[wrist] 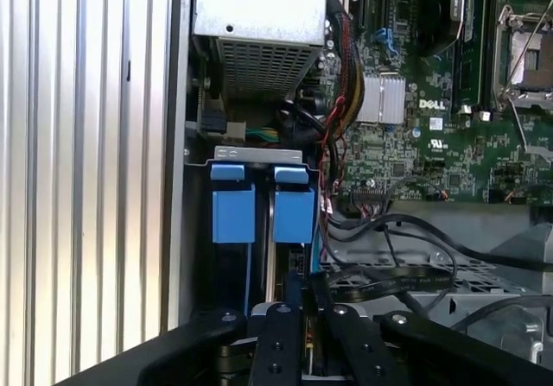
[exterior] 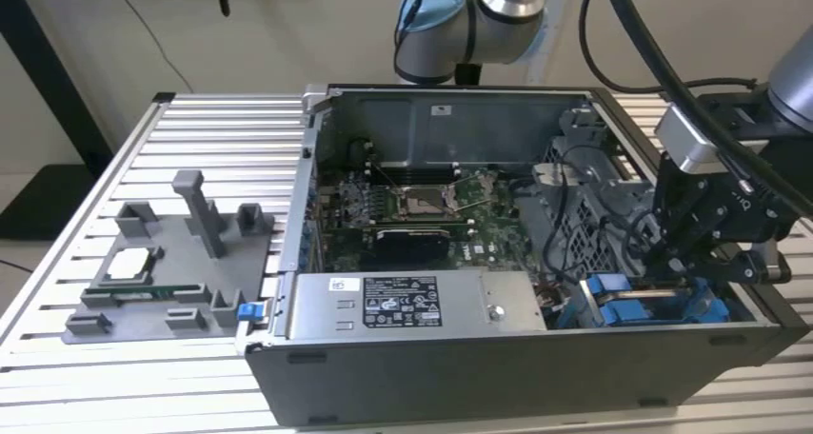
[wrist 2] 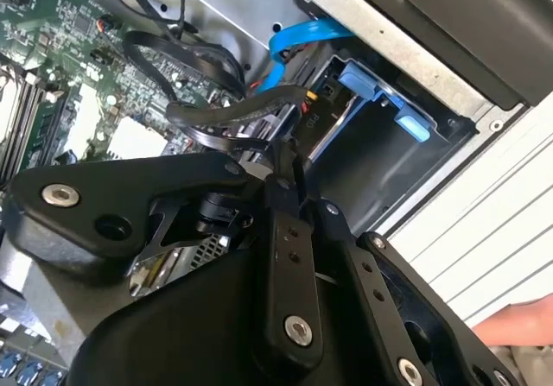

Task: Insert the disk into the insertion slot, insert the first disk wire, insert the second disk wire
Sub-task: 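Insert the second disk wire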

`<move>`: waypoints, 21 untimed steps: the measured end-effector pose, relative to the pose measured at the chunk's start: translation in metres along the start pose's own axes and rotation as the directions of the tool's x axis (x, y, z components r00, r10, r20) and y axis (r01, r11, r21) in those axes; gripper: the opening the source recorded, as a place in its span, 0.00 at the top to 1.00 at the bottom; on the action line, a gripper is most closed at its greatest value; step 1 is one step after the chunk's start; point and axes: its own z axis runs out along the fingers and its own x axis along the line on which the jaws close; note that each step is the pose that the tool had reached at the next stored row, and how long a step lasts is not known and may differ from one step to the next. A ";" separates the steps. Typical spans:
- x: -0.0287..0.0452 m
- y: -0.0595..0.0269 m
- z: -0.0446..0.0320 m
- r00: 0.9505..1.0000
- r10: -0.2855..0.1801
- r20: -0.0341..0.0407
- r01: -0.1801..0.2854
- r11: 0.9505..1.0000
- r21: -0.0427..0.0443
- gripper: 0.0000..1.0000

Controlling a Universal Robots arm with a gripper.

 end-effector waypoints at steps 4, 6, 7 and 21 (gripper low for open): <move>0.0001 -0.0018 0.0016 1.000 0.000 0.006 0.000 1.000 0.000 1.00; 0.0002 -0.0021 0.0025 1.000 0.000 0.008 0.000 1.000 0.000 1.00; 0.0002 -0.0022 0.0028 1.000 0.000 0.008 0.000 1.000 0.000 1.00; 0.0014 -0.0023 0.0041 1.000 0.006 0.008 -0.006 1.000 0.000 1.00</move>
